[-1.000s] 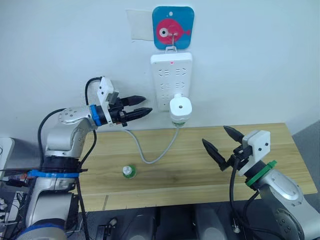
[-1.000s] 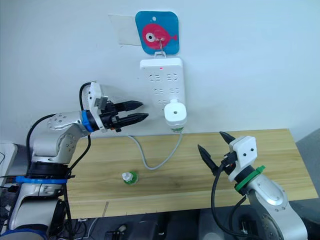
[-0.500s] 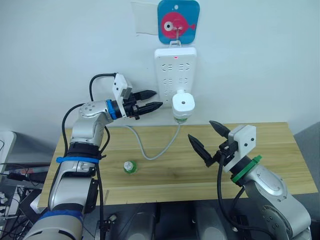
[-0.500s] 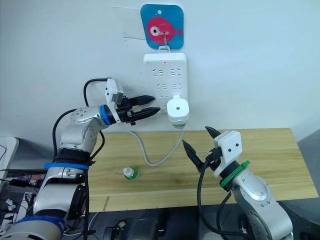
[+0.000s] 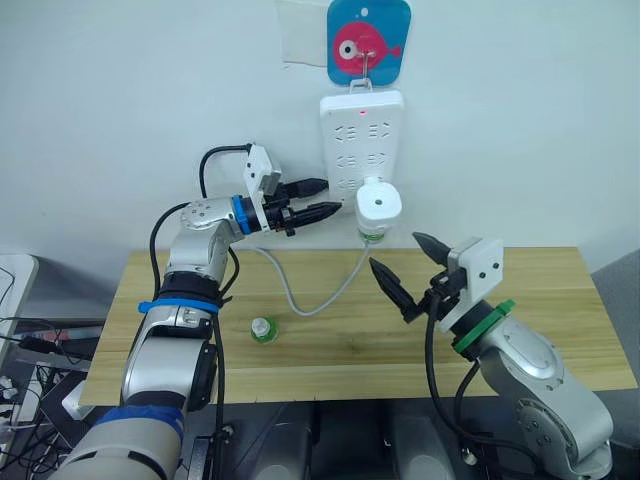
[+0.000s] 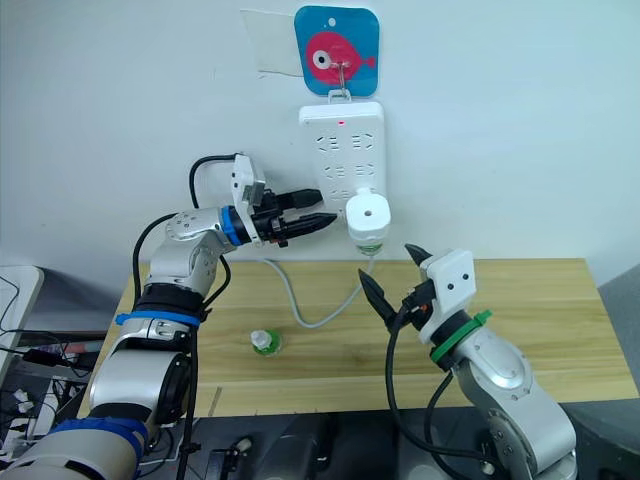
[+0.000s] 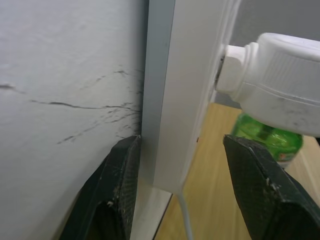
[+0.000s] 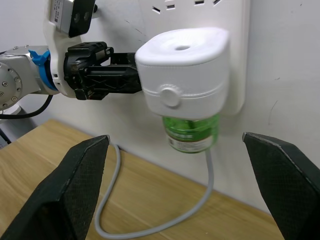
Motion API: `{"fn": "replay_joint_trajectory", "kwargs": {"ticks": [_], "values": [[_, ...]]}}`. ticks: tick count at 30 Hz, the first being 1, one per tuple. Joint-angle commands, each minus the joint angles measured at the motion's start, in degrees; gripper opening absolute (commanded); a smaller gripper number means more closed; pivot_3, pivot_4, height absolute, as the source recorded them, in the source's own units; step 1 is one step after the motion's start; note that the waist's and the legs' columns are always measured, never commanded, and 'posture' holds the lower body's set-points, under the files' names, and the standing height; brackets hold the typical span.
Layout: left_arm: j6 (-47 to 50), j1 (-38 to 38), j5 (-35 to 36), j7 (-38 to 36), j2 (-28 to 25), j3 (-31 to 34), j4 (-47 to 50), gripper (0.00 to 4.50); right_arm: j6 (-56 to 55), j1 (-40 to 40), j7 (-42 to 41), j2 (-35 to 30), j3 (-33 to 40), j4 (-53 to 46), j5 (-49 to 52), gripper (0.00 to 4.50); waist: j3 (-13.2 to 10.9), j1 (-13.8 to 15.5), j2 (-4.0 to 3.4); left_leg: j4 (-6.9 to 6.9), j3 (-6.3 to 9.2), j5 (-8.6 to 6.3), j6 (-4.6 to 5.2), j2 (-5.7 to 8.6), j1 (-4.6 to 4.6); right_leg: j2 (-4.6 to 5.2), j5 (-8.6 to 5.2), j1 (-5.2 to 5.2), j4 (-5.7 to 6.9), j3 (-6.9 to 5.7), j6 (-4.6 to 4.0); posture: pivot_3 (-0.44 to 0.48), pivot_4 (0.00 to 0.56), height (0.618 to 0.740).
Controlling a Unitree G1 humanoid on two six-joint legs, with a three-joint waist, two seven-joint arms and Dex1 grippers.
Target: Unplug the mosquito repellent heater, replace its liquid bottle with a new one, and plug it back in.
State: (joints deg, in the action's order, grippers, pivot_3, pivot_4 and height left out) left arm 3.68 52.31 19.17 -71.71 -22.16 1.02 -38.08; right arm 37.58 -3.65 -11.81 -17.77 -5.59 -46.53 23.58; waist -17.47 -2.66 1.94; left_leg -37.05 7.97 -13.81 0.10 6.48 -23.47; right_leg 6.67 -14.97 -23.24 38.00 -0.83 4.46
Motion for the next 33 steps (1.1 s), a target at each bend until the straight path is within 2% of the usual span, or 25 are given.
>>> {"fn": "replay_joint_trajectory", "kwargs": {"ticks": [1,14,17,20,33], "values": [[1.78,1.47,0.89,-2.32,1.64,-1.48,3.60,2.71,0.26,-0.90,0.59,0.39,0.94,-3.17,0.74,4.50,0.00,-0.01,0.00,0.00,0.00,0.00,0.00,0.00,-0.01,0.00,0.00,-0.01,0.00,0.00,0.00,-0.216,0.347,0.740],[2.75,3.16,1.14,-2.18,4.21,-0.27,3.44,2.71,1.83,-1.24,2.26,-0.09,3.12,-3.84,0.22,4.50,-0.01,-0.24,0.00,-0.03,0.32,0.06,-0.10,0.02,-0.41,-0.07,0.05,-0.26,0.00,-0.12,-0.06,-0.234,0.340,0.740],[3.32,3.36,1.49,-2.16,4.59,0.14,3.26,2.17,2.99,-2.75,4.72,2.19,3.46,-4.10,0.91,4.50,-0.01,-0.27,-0.01,-0.03,0.37,0.14,-0.23,0.02,-0.43,-0.09,0.06,-0.26,0.00,-0.16,-0.08,-0.241,0.340,0.740],[3.77,3.75,1.50,-1.87,4.97,0.46,3.07,1.30,4.83,-5.68,6.69,3.58,2.19,-4.50,0.12,4.50,-0.01,-0.32,-0.01,-0.03,0.48,0.15,-0.24,0.02,-0.43,-0.09,0.10,-0.26,0.02,-0.20,-0.15,-0.243,0.337,0.740],[4.54,3.48,1.11,0.08,5.45,0.72,4.04,1.29,10.32,-14.28,13.84,7.08,-4.89,-3.21,-7.53,4.50,-0.03,-0.58,-0.04,-0.01,0.56,0.28,-0.28,0.00,-0.46,-0.19,0.17,-0.30,0.04,-0.24,-0.19,-0.237,0.343,0.740]]}}
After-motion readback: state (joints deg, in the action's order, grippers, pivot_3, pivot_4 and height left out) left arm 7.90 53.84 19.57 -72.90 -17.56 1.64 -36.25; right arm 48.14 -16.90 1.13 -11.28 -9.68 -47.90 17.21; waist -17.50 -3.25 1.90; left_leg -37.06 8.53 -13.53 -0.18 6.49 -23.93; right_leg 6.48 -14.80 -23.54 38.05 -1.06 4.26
